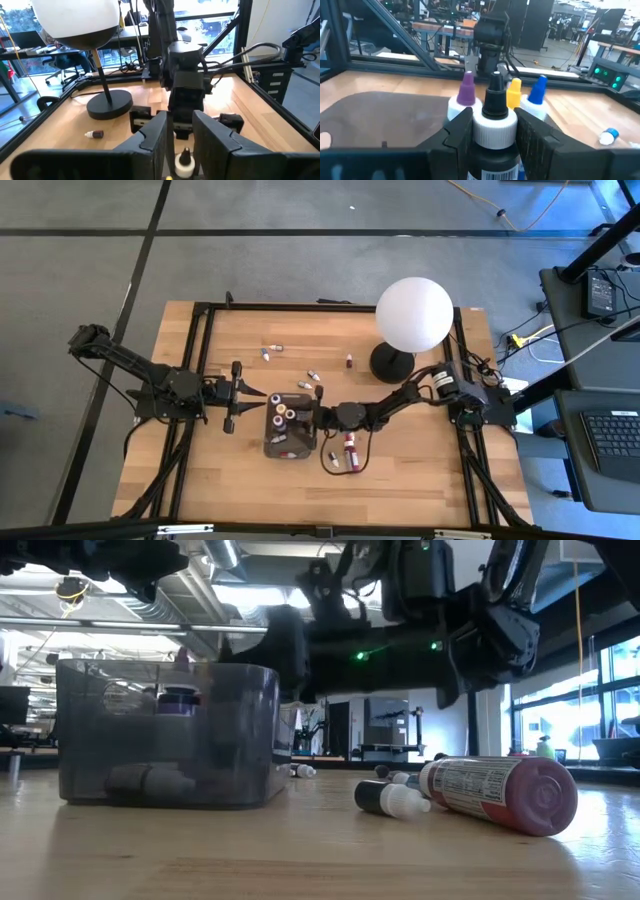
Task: Pick & Place food coloring
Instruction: Put the large black food coloring bottle into the black bin
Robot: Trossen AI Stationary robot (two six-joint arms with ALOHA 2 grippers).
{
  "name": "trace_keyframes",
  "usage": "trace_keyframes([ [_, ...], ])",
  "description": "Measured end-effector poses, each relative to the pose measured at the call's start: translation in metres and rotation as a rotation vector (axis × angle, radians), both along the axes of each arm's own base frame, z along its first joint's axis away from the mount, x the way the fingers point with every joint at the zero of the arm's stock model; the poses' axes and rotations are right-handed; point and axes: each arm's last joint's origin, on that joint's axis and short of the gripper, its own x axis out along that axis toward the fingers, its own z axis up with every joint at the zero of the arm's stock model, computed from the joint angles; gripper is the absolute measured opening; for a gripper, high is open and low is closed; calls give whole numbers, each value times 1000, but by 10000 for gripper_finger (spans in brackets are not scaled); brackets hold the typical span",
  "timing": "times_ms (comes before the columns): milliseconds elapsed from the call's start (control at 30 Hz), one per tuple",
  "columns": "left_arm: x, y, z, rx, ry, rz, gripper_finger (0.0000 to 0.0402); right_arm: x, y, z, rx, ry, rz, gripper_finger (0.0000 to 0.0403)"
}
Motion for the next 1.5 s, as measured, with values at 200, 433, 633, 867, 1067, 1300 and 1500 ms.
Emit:
trace_keyframes([
  [200,0,0,0,1,2,0,95,7,-1,-3,2,-3,-6,132],
  [433,0,0,0,1,3,0,91,8,-9,-3,0,7,-60,132],
  [633,0,0,0,1,3,1,93,9,-15,-4,59,11,-74,137],
  [867,0,0,0,1,3,1,93,10,-16,-4,73,11,-77,150],
  [1067,0,0,0,1,3,1,92,10,-16,-4,73,13,-77,151],
  [1300,0,0,-1,2,3,1,95,9,-16,-2,33,-16,-75,169],
  [1500,0,0,-1,2,4,0,91,9,-15,2,12,-45,-60,200],
])
